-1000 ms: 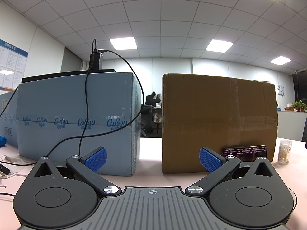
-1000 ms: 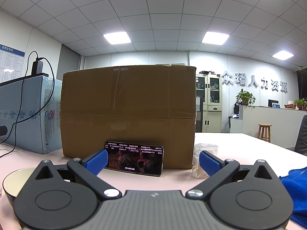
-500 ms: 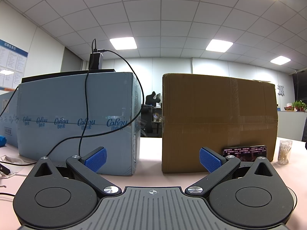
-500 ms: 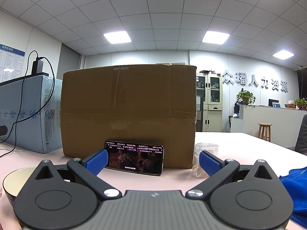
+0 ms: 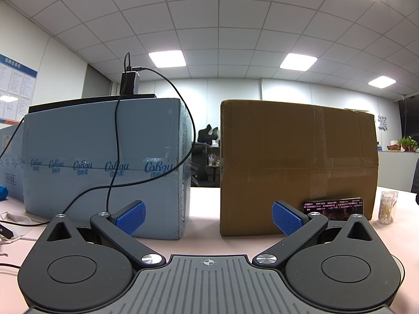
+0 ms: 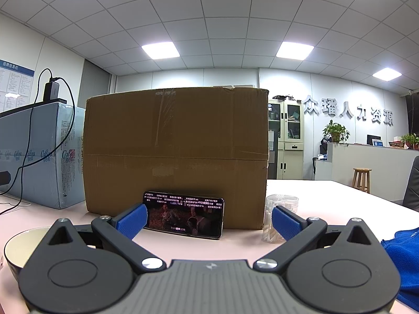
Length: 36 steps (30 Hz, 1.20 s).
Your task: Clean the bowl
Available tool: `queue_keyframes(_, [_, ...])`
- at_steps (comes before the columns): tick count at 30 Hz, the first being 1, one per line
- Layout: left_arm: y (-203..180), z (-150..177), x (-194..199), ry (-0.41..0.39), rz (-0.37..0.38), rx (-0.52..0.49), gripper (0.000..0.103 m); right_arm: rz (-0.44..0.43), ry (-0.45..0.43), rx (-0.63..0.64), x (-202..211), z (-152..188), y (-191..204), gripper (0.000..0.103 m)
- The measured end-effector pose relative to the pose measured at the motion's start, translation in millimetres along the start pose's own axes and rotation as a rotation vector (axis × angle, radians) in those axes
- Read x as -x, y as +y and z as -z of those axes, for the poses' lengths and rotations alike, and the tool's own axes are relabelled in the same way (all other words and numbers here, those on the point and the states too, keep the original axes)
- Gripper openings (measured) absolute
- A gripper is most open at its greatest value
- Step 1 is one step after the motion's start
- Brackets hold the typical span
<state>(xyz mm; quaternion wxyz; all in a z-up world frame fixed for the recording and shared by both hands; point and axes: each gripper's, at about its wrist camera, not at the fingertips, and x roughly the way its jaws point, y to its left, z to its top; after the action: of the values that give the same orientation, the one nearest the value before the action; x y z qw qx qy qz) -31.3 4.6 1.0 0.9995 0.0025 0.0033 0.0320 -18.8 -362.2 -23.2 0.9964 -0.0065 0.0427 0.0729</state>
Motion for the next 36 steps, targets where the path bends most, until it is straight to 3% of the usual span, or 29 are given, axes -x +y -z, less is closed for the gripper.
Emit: queue_keyframes(36, [0.7, 0.6, 0.4, 0.003, 0.003, 0.000, 0.103, -0.008, 0.011, 0.002, -1.4, -0.9, -0.9, 0.103])
